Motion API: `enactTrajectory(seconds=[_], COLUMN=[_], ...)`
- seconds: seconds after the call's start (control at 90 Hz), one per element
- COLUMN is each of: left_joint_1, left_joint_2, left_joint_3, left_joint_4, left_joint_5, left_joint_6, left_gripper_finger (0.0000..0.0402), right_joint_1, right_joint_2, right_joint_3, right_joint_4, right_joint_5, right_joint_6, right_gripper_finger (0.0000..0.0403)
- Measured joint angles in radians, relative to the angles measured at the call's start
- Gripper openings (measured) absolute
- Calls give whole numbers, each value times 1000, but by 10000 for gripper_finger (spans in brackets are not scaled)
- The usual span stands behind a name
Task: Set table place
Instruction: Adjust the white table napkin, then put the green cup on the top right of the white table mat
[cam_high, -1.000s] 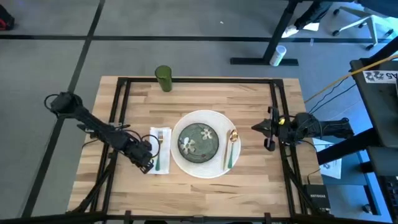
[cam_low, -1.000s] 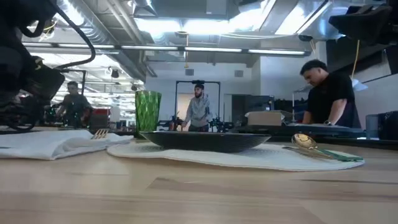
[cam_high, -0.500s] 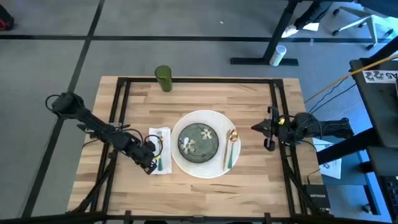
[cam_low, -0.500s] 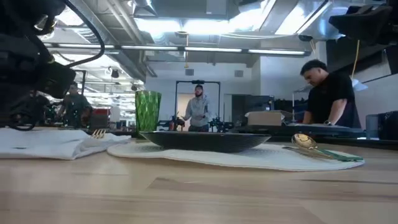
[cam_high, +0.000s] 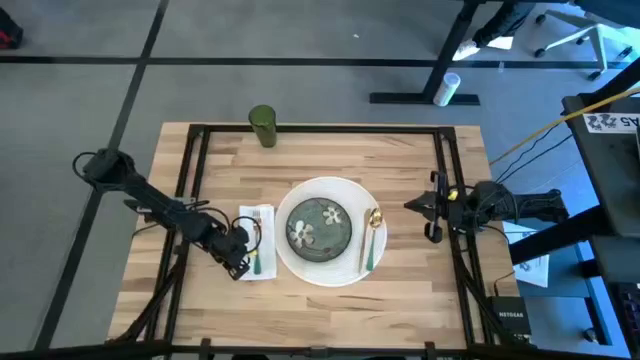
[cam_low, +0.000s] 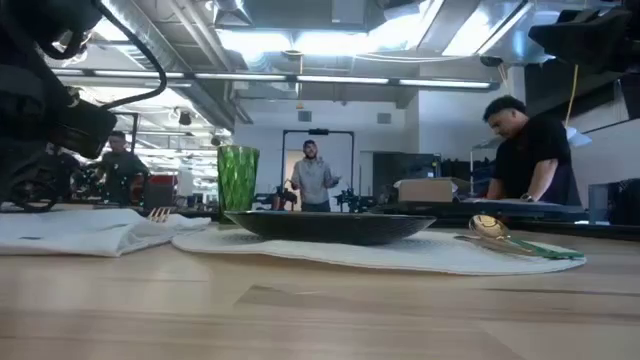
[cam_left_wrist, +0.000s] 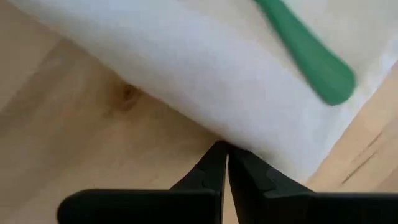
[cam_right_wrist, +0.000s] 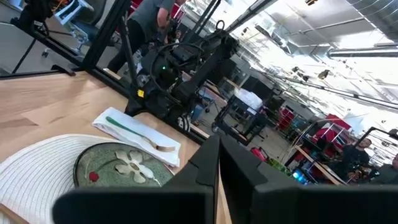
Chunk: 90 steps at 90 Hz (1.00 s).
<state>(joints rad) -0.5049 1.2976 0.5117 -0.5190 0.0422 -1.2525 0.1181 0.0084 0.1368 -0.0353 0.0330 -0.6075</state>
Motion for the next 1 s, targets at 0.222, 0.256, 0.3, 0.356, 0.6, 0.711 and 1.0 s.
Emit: enactTrajectory(seconds=[0.222,0.256,0.3,0.356,0.6,0.711,1.0], left_joint_1=[-13,-13,-13,-14,19,67,283], left_joint_2=[-22,-33,-48,-69,-155,-181,-188], left_joint_3=[-2,-3,-5,-6,-9,-1,186], left_joint_4=[-86,-97,-120,-155,-348,-338,-339], left_joint_5=[-2,-4,-11,-27,-93,-169,-365], left_joint_6=[-19,-20,-22,-24,-13,72,447], left_gripper_finger=[0,0,0,0,0,0,0], right_joint_1=[0,0,0,0,0,0,0], right_joint_2=[0,0,0,0,0,0,0], right_joint_3=[0,0,0,0,0,0,0], right_joint_4=[-1,-1,-1,-1,-6,-6,-6], right_joint_5=[0,0,0,0,0,0,0], right_joint_6=[0,0,0,0,0,0,-1], right_gripper_finger=[0,0,0,0,0,0,0])
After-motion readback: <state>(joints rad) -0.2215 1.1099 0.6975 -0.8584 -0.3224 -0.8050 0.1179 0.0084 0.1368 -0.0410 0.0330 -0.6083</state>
